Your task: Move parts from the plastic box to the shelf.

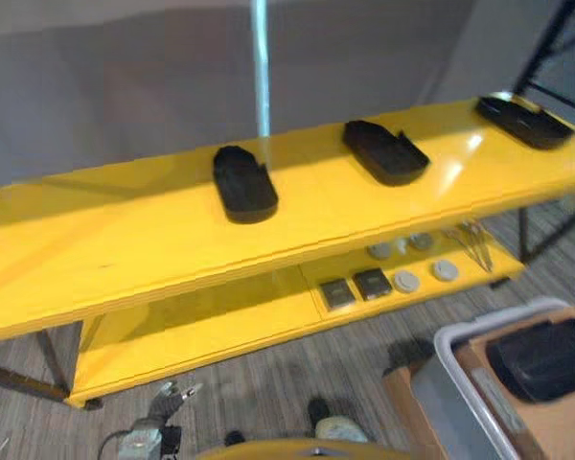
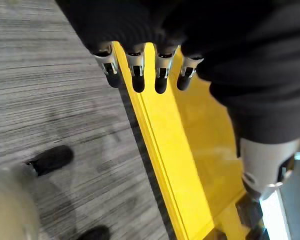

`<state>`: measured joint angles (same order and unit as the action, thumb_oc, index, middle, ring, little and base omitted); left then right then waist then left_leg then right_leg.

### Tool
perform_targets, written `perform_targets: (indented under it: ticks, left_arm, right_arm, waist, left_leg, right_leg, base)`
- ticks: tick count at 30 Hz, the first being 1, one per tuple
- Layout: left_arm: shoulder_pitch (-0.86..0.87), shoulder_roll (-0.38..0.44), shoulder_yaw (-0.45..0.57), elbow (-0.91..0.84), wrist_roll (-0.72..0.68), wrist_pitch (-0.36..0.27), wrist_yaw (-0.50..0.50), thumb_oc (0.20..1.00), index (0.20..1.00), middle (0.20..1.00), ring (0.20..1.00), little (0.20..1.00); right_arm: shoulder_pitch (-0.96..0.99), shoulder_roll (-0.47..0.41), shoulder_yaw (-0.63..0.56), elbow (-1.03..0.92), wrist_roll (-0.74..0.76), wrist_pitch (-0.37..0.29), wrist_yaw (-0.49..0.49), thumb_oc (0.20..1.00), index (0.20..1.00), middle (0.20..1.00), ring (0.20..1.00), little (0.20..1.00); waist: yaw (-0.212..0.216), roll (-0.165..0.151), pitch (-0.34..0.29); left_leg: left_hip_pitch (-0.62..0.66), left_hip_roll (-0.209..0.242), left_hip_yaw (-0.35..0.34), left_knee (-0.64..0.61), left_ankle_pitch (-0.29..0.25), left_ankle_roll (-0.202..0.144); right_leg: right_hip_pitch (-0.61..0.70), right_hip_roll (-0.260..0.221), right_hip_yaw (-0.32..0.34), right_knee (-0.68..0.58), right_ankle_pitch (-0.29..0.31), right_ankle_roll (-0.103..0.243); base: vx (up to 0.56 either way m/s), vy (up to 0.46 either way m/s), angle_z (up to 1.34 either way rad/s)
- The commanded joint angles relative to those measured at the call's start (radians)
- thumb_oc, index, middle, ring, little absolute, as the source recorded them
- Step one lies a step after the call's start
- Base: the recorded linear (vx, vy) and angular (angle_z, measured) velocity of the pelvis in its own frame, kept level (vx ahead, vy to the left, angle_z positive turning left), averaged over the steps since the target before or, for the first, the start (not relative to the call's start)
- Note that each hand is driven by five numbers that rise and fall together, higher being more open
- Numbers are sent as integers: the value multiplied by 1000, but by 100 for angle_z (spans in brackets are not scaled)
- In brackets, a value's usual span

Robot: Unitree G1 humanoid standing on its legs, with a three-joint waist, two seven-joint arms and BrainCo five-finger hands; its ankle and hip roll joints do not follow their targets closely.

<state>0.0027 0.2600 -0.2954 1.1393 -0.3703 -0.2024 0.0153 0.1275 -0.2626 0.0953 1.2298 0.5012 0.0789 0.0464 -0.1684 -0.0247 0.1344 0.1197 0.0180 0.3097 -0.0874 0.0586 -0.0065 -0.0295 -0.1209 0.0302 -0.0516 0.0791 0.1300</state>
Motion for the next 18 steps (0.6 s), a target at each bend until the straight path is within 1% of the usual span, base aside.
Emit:
perform_targets:
  ticks: [1,2,3,4,5,6,7,9,10,11,12,13,14,15,16,17,18]
  left_arm:
    - [-39,42,45,-38,-90,1,5,1000,1000,1000,1000,1000]
    - [-40,42,45,-38,-90,1,5,1000,1000,1000,1000,1000]
    - [-42,48,61,-49,-114,10,11,1000,1000,1000,1000,1000]
    - [-42,50,69,-52,-124,14,17,1000,1000,1000,1000,1000]
    - [-42,50,69,-52,-124,14,17,1000,1000,1000,1000,1000]
    - [-34,48,105,-59,-137,27,21,1000,1000,1000,1000,1000]
    - [-34,48,105,-60,-137,27,21,1000,1000,1000,1000,1000]
    - [-21,34,126,-60,-137,14,21,1000,1000,1000,1000,1000]
    - [-7,13,145,-67,-138,0,18,1000,1000,1000,1000,1000]
    - [-4,7,150,-71,-132,2,16,1000,1000,1000,1000,1000]
    - [-5,1,143,-72,-109,13,16,1000,1000,1000,1000,1000]
    - [-9,-5,137,-78,-89,32,35,1000,1000,1000,1000,1000]
    - [-14,-11,129,-75,-101,44,40,1000,1000,1000,1000,1000]
    - [-20,-22,122,-44,-84,31,8,1000,1000,1000,1000,1000]
    - [-23,-24,121,-39,-82,27,5,1000,1000,1000,1000,1000]
    - [-25,-25,120,-36,-82,26,4,1000,1000,1000,1000,1000]
    - [-30,-33,113,-23,-92,13,-1,1000,1000,1000,1000,1000]
  right_arm:
    - [-76,-10,26,-8,-59,-23,43,1000,1000,1000,1000,1000]
    - [-76,-9,26,-8,-59,-23,43,1000,1000,1000,1000,1000]
    - [-76,-6,34,-11,-68,-22,52,1000,1000,1000,1000,1000]
    - [-77,-3,39,-11,-77,-25,55,1000,1000,1000,1000,1000]
    - [-77,-3,39,-11,-77,-25,55,1000,1000,1000,1000,1000]
    - [-83,9,64,-19,-83,-26,47,1000,1000,1000,1000,1000]
    - [-83,9,64,-19,-84,-26,46,1000,1000,1000,1000,1000]
    - [-94,15,80,-21,-128,-31,41,1000,1000,1000,1000,1000]
    - [-117,15,93,-19,-158,-26,47,1000,1000,1000,1000,1000]
    - [-121,15,94,-18,-159,-29,51,1000,1000,1000,1000,1000]
    - [-118,13,90,-18,-135,-40,45,1000,1000,1000,1000,1000]
    - [-117,11,86,-23,-112,-51,43,1000,1000,1000,1000,1000]
    - [-114,11,83,-28,-81,-62,29,1000,1000,1000,1000,1000]
    - [-107,0,65,-29,-88,-60,-10,1000,1000,1000,1000,1000]
    - [-107,-5,59,-25,-88,-64,-16,1000,1000,1000,1000,1000]
    - [-107,-7,57,-22,-86,-67,-19,1000,1000,1000,1000,1000]
    - [-114,-23,44,-11,-70,-74,-23,1000,1000,1000,1000,1000]
  waist:
    - [6,14,103]
    - [7,14,100]
    - [11,17,105]
    - [15,18,105]
    - [15,18,105]
    - [47,24,112]
    - [48,23,112]
    - [82,19,117]
    - [132,12,123]
    - [141,10,125]
    - [144,4,133]
    - [135,1,138]
    - [121,1,140]
    - [101,2,131]
    - [100,2,130]
    - [100,3,129]
    - [111,8,127]
  left_leg:
    - [43,-19,8,24,-173,58]
    - [39,-19,10,25,-171,57]
    - [39,-12,44,25,-168,60]
    - [36,-8,61,26,-166,61]
    - [36,-8,61,26,-166,61]
    - [42,17,166,30,-175,61]
    - [42,17,168,30,-175,60]
    - [41,38,264,43,-166,48]
    - [28,68,352,96,-175,47]
    - [26,77,357,116,-184,48]
    - [21,87,341,153,-207,44]
    - [25,110,337,181,-207,32]
    - [34,127,337,199,-212,20]
    - [48,173,324,286,-151,-31]
    - [46,182,315,306,-137,-43]
    - [44,187,311,316,-131,-49]
    - [19,171,242,330,-129,-54]
  right_leg:
    - [7,4,-87,82,-13,42]
    - [3,4,-85,82,-11,41]
    - [3,4,-130,101,-25,39]
    - [2,4,-153,110,-32,37]
    - [2,4,-152,111,-32,37]
    - [22,-11,-331,159,-92,24]
    - [21,-11,-329,161,-93,24]
    - [36,-36,-476,166,-100,7]
    - [44,-94,-641,186,-96,-16]
    - [38,-105,-660,194,-96,-22]
    - [32,-109,-662,193,-100,-33]
    - [30,-111,-656,195,-94,-42]
    - [23,-110,-648,201,-97,-51]
    - [32,-83,-618,186,-114,-79]
    - [36,-74,-611,182,-120,-85]
    - [38,-69,-607,180,-122,-89]
    - [43,-51,-577,174,-130,-93]
  base:
    - [-99,-7,-96]
    - [-94,-35,-90]
    - [-78,-28,-88]
    - [-75,-24,-78]
    - [-124,-44,-90]
    - [-99,-41,-114]
    - [-156,-80,-212]
    - [-158,-194,-223]
    - [-149,-343,-197]
    - [-39,-472,-264]
    - [85,-421,-313]
    - [127,-441,-196]
    - [261,-441,29]
    - [260,-319,96]
    - [239,-237,77]
    - [133,-109,-31]
    - [129,-75,-58]
